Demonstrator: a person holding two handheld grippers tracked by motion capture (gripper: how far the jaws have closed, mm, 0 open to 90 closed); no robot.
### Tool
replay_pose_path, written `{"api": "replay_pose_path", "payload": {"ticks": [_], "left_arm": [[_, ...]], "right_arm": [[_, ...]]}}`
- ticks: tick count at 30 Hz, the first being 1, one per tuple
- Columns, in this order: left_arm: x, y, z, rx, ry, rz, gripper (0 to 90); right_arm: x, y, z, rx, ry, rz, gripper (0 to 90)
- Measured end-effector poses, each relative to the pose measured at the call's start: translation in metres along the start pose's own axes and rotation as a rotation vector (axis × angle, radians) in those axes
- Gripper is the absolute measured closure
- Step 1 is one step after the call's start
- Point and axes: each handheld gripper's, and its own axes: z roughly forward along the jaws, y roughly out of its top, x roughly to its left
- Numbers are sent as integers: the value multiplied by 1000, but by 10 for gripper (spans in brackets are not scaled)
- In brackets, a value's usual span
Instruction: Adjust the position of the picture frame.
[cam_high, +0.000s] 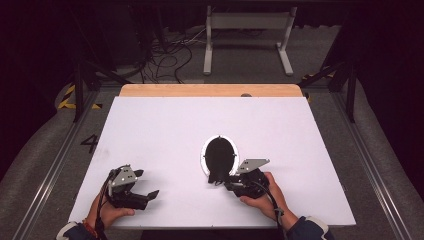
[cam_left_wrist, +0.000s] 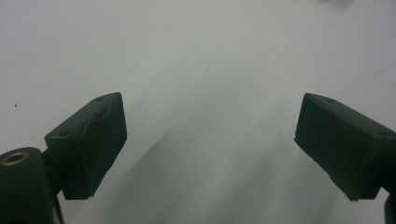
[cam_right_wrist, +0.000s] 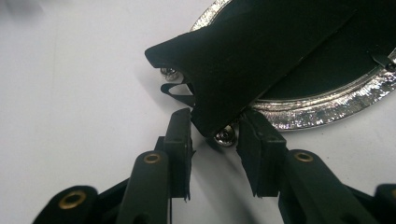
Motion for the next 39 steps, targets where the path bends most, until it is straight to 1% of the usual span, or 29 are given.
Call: {"api": "replay_pose_path", "payload": {"ticks": [4, 5, 7, 9, 11, 13, 14, 16, 18, 21, 23, 24, 25, 27, 28, 29, 30, 31, 32, 33, 34, 36, 39], "left_arm": [[-2, 0, 1, 6, -4, 0, 95], [-2, 0, 1, 9, -4, 7, 95], [-2, 0, 1, 17, 1, 13, 95], [-2, 0, 2, 22, -2, 14, 95], [-3, 0, 4, 26, -4, 14, 95], [-3, 0, 5, 31, -5, 17, 95], [-3, 0, 5, 34, -3, 20, 95], [-3, 0, 5, 41, -2, 29, 95], [-3, 1, 6, 40, 7, 35, 95], [-3, 1, 7, 48, 8, 39, 95], [-4, 1, 8, 51, 11, 38, 95], [-4, 1, 8, 51, 15, 42, 95], [-4, 1, 8, 51, 15, 43, 95], [-4, 2, 7, 46, 26, 47, 97], [-4, 2, 7, 40, 28, 47, 101], [-4, 3, 7, 33, 29, 52, 104], [-4, 4, 7, 28, 31, 46, 104], [-5, 4, 7, 25, 30, 43, 104], [-5, 5, 7, 22, 21, 43, 104], [-5, 5, 7, 22, 21, 43, 104], [-6, 6, 8, 26, 21, 53, 104], [-7, 7, 10, 27, 9, 57, 104], [-8, 11, 15, 32, -7, 55, 104]], "right_arm": [[-3, -1, 0, -20, 27, 26, 646], [-4, -1, 0, -23, 35, 36, 640], [-5, -1, 1, -47, 43, 50, 605], [-5, -1, 1, -65, 49, 63, 607], [-9, 0, 1, -86, 74, 97, 594], [-13, 0, 2, -99, 90, 133, 555], [-15, 0, 2, -105, 106, 153, 536], [-20, 0, 4, -111, 169, 188, 532], [-23, 0, 6, -121, 182, 207, 552], [-29, -1, 9, -136, 242, 250, 567], [-33, -2, 10, -147, 278, 296, 554], [-35, -3, 10, -153, 305, 324, 537], [-38, -4, 11, -152, 338, 364, 515], [-42, -5, 12, -167, 376, 444, 499], [-43, -5, 13, -177, 395, 473, 495], [-43, -5, 14, -179, 411, 486, 495], [-43, -4, 15, -182, 417, 478, 495], [-44, -3, 15, -189, 425, 481, 487], [-46, -3, 16, -195, 422, 498, 484], [-46, -3, 16, -195, 422, 498, 484], [-47, -2, 16, -197, 417, 512, 473], [-52, -3, 16, -213, 420, 554, 471], [-52, -2, 18, -214, 424, 562, 472]]}}
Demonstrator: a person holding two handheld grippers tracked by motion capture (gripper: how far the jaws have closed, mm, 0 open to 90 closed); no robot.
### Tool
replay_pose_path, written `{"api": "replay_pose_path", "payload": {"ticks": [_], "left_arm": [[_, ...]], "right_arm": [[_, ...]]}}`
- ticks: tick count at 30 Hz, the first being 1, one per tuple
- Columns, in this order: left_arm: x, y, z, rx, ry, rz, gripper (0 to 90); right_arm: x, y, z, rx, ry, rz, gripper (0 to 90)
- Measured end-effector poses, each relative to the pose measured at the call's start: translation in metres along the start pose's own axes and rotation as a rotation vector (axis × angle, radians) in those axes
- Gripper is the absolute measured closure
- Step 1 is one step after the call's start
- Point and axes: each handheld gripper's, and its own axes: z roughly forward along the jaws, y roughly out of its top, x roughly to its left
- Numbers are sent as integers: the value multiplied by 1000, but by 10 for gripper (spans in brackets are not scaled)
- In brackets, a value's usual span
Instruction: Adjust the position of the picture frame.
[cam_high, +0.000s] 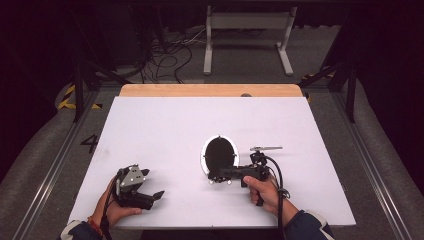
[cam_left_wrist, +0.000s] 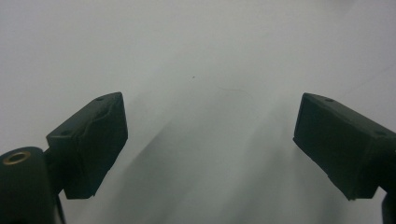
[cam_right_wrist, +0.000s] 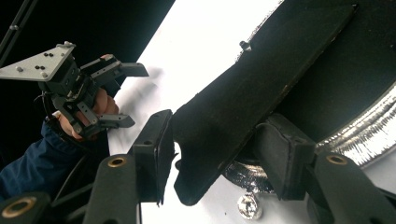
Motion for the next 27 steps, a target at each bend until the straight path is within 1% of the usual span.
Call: {"api": "replay_pose_path", "payload": {"ticks": [2, 4, 7, 8, 9, 10, 11, 14, 16, 17, 19, 21, 22, 23, 24, 26, 27], "left_arm": [[-1, 4, 4, 0, -6, 6, 106], [-2, 8, 7, 1, 7, 24, 112], [0, 13, 11, -11, -8, 14, 119], [1, 16, 12, -19, -17, 6, 120], [4, 19, 15, -31, -37, -8, 124], [6, 23, 17, -37, -50, -12, 127], [6, 23, 17, -37, -50, -12, 128], [11, 38, 31, -44, -97, -40, 131], [15, 48, 43, -49, -117, -39, 139], [15, 48, 43, -49, -117, -39, 140], [17, 58, 54, -31, -140, -34, 136], [17, 65, 62, -24, -152, -31, 134], [17, 69, 70, -18, -150, -29, 137], [19, 72, 74, -17, -161, -26, 138], [18, 74, 78, -21, -177, -49, 137], [20, 82, 86, -29, -189, -49, 138], [20, 85, 89, -33, -196, -55, 148]], "right_arm": [[-1, 1, 4, -11, 7, 11, 477], [-3, 2, 8, -29, 17, 31, 482], [-5, 4, 11, -44, 26, 56, 486], [-5, 4, 11, -49, 23, 70, 490], [-6, 5, 12, -56, 20, 81, 502], [-6, 5, 13, -61, 17, 86, 505], [-6, 5, 13, -61, 17, 86, 505], [-5, 7, 14, -46, 1, 72, 520], [-6, 8, 13, -36, 4, 66, 545], [-6, 8, 13, -36, 4, 66, 545], [-6, 9, 12, -28, 7, 57, 565], [-5, 9, 12, -20, 10, 36, 585], [-6, 9, 11, -14, 16, 30, 598], [-5, 10, 10, -5, 26, 18, 614], [-5, 11, 9, -1, 27, 6, 616], [-3, 11, 9, 9, 25, -17, 618], [-2, 12, 8, 15, 26, -33, 621]]}}
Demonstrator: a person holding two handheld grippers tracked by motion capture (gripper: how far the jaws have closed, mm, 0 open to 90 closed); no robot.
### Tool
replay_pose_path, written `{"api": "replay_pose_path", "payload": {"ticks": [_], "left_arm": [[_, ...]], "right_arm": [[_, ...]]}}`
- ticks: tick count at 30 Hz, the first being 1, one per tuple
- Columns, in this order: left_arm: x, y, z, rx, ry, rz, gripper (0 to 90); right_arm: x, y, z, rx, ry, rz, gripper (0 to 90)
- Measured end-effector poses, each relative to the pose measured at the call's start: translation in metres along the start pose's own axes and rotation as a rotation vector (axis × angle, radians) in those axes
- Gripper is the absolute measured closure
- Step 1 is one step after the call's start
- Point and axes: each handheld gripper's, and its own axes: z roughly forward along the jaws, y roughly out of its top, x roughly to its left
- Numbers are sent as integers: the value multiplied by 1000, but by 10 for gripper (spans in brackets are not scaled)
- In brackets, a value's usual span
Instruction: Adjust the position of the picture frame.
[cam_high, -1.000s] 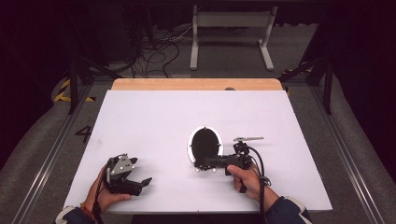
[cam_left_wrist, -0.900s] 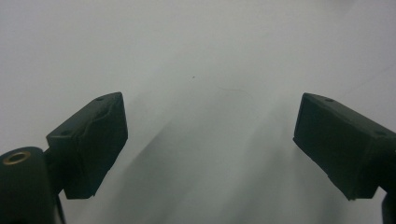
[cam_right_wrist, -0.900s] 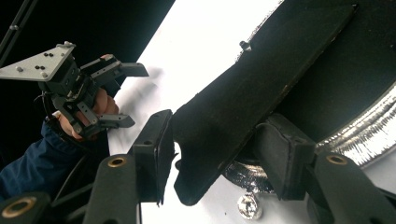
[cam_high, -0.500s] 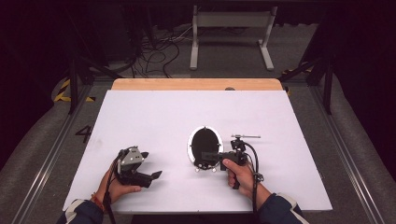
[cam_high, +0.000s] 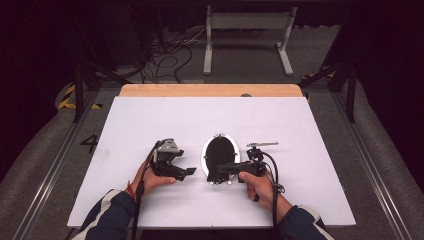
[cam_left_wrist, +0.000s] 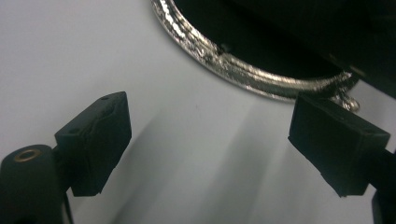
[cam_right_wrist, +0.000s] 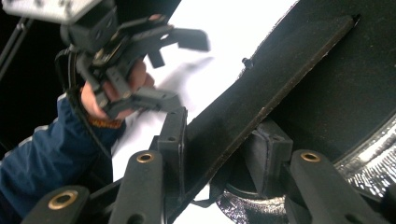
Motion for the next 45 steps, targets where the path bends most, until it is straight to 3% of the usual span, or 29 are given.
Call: {"api": "replay_pose_path", "payload": {"ticks": [9, 10, 14, 16, 19, 29, 33, 37, 45], "left_arm": [[7, 11, 16, -8, -61, -38, 169], [8, 12, 17, -17, -75, -51, 182], [9, 14, 19, -19, -103, -37, 196], [10, 13, 17, -55, -146, -83, 218], [12, 14, 16, -59, -163, -77, 223], [7, 21, 21, -101, -236, -81, 302], [7, 22, 19, -104, -238, -87, 307], [6, 23, 14, -123, -233, -69, 325], [3, 27, -2, -218, -227, -42, 460]], "right_arm": [[3, 1, -3, 22, 21, -83, 645], [3, 0, -4, 22, 24, -97, 646], [5, -1, -4, 21, 35, -156, 656], [7, 0, -5, 28, 38, -193, 671], [10, -1, -5, 29, 45, -237, 682], [12, -1, -6, 36, 51, -262, 687], [12, -1, -6, 34, 52, -262, 688], [13, -1, -7, 40, 48, -264, 699], [13, -2, -10, 44, 25, -266, 729]]}}
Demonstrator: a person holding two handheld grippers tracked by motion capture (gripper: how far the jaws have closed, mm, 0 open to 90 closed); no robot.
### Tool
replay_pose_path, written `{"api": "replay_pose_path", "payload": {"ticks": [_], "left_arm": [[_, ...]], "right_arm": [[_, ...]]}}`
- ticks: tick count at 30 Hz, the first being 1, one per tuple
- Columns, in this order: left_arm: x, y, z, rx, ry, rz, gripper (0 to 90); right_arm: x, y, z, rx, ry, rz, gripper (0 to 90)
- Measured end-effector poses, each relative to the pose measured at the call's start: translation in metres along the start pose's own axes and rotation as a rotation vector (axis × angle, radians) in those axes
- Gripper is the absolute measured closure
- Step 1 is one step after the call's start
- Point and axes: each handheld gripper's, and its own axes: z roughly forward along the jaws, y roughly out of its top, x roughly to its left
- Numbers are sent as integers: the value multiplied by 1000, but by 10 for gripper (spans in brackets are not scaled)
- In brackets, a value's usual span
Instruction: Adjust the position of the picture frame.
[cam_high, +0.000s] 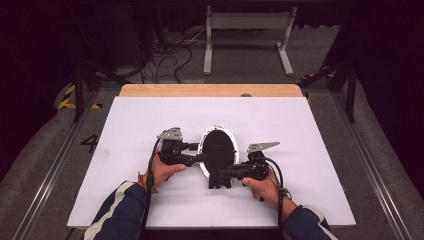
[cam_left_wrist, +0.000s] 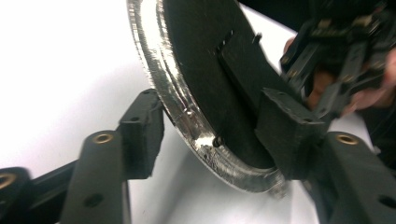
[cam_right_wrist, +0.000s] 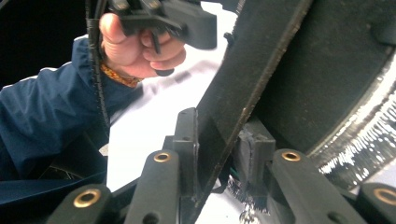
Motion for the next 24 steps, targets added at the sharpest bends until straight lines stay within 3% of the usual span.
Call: {"api": "replay_pose_path", "payload": {"ticks": [2, 4, 6, 9, 12, 13, 16, 18, 24], "left_arm": [[-3, 2, -3, -29, -17, 5, 483], [-7, 4, -5, -34, -25, 31, 515], [-10, 4, -5, -35, -31, 31, 540], [-9, 3, -3, -30, -39, 21, 554], [-10, 0, 3, 9, -65, 22, 575], [-13, 1, 5, 20, -36, 53, 575], [-14, 1, 4, 20, -32, 48, 605], [-15, 2, 3, 31, -8, 57, 638], [-27, 10, 0, 14, 53, 152, 672]], "right_arm": [[-1, 0, 0, 1, -7, -3, 741], [-1, -1, 0, 5, -14, -5, 750], [0, -1, -1, 9, -24, -8, 750], [0, -1, -1, 10, -29, -12, 751], [2, -1, 0, 9, -36, -19, 754], [2, -1, 0, 8, -37, -21, 754], [3, -1, -1, 10, -43, -27, 753], [4, 0, 0, 12, -51, -36, 753], [5, 1, -2, 3, -73, -45, 766]]}}
